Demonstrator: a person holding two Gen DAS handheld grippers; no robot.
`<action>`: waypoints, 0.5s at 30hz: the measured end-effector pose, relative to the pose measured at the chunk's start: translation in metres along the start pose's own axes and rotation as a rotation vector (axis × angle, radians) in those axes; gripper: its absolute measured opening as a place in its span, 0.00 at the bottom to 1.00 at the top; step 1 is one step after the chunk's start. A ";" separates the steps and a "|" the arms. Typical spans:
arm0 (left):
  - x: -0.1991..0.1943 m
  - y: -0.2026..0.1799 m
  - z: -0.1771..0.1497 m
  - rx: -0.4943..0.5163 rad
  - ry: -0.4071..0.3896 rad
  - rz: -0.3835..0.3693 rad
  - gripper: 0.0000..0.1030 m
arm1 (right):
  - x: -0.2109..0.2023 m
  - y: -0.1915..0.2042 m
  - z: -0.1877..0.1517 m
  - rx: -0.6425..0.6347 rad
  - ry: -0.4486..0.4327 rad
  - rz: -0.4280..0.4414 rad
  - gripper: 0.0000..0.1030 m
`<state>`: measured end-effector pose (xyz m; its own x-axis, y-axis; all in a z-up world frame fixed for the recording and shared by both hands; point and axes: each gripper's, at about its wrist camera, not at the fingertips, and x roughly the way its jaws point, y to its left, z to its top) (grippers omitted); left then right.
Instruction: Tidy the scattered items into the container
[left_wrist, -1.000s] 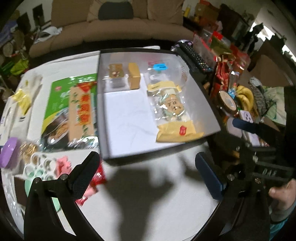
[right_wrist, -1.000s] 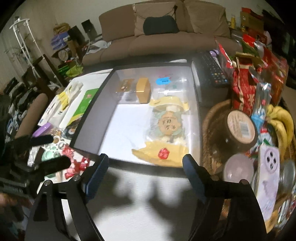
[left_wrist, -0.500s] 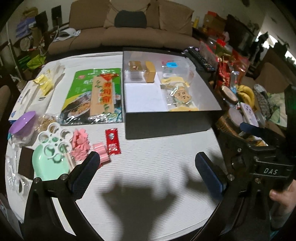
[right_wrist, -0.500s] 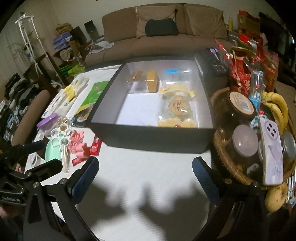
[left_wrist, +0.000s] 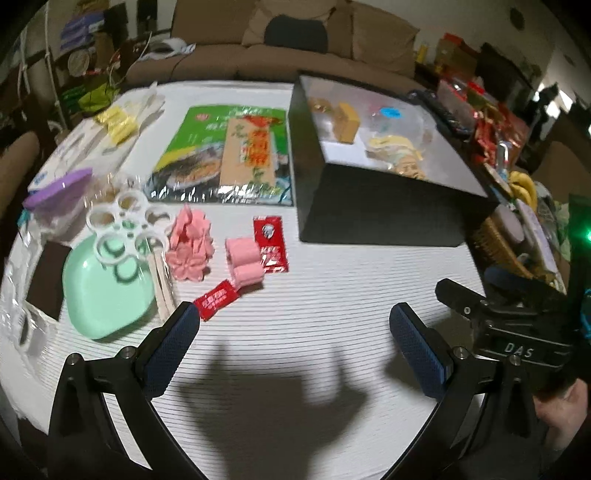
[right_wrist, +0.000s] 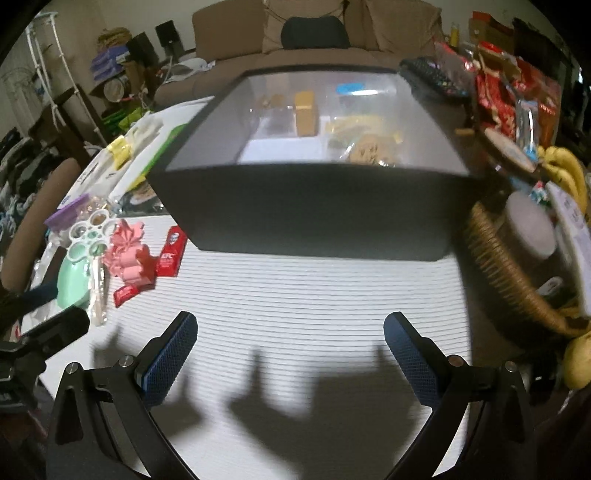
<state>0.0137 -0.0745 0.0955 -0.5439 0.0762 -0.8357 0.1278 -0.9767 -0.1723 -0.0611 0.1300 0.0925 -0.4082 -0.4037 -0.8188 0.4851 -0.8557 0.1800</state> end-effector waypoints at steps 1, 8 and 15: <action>0.006 0.003 -0.002 -0.002 0.004 0.008 1.00 | 0.005 0.002 -0.002 0.008 -0.005 0.007 1.00; 0.049 0.021 -0.020 0.012 0.008 0.060 1.00 | 0.045 0.013 -0.018 -0.001 0.002 -0.026 1.00; 0.080 0.030 -0.023 -0.004 0.025 0.088 1.00 | 0.074 0.014 -0.031 -0.034 0.026 -0.082 1.00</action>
<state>-0.0066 -0.0928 0.0114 -0.5096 -0.0046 -0.8604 0.1777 -0.9790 -0.1001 -0.0606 0.0983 0.0177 -0.4277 -0.3238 -0.8440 0.4767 -0.8741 0.0937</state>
